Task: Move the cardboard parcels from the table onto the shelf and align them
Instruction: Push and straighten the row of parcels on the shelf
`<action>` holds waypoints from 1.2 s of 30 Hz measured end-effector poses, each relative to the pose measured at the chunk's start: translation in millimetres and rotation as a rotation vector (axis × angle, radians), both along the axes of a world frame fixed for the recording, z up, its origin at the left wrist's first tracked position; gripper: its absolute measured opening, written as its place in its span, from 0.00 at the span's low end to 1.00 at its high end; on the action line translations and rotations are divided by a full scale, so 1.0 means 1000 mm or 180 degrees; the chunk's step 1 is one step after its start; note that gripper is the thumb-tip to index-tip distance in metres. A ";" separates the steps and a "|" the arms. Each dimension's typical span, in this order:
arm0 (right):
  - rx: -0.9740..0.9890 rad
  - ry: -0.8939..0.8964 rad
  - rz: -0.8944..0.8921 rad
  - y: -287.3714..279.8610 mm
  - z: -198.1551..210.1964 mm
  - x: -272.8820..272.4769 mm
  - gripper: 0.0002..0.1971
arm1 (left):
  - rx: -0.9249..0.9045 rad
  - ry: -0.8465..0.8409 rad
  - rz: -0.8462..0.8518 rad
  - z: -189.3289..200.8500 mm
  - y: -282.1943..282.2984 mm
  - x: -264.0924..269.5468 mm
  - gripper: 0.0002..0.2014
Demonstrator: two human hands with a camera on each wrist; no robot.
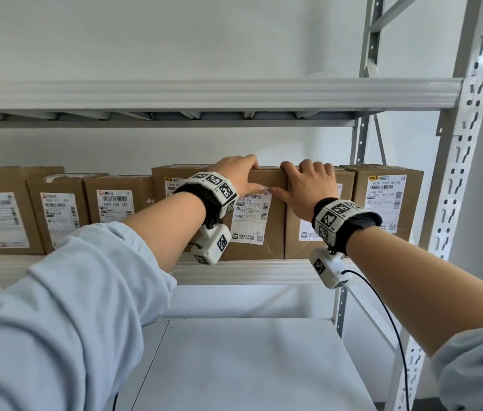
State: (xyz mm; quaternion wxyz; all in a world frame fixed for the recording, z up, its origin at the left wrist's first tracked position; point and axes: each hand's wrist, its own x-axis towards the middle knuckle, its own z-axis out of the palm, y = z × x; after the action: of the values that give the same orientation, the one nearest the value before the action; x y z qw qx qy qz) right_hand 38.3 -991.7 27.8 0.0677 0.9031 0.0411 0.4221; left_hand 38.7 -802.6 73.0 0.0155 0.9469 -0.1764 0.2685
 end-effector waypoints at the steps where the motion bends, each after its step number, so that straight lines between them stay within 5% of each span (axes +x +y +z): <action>1: 0.0058 -0.0037 -0.0009 0.001 0.001 -0.001 0.34 | 0.0190 -0.0100 0.0020 0.001 0.002 -0.001 0.37; 5: 0.0201 -0.0245 0.0239 0.017 0.008 -0.005 0.33 | 0.0179 -0.0519 -0.0037 0.012 0.030 -0.006 0.45; 13: -0.0109 -0.0060 0.0483 0.082 0.010 -0.003 0.30 | 0.0411 0.0052 0.0300 0.025 0.119 0.001 0.53; 18: 0.0015 0.0130 0.0446 0.107 0.003 0.005 0.31 | 0.0463 0.0374 0.0326 0.006 0.130 0.019 0.47; 24: -0.0036 -0.0016 0.0298 0.114 -0.007 0.009 0.28 | 0.0433 -0.0332 0.0239 -0.005 0.126 0.028 0.30; 30: -0.0057 -0.0159 0.0275 0.114 -0.009 0.012 0.29 | -0.0196 -0.0241 -0.0071 -0.001 0.133 0.030 0.28; 36: -0.0081 -0.0200 0.0267 0.115 -0.010 0.011 0.31 | -0.0210 -0.0309 -0.0164 0.007 0.140 0.019 0.29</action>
State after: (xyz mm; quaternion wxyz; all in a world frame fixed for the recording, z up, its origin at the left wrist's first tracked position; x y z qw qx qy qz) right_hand 49.6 -877.0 18.0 0.0626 0.8859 0.0821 0.4522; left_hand 57.7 -662.5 80.4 0.0451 0.9268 -0.1923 0.3193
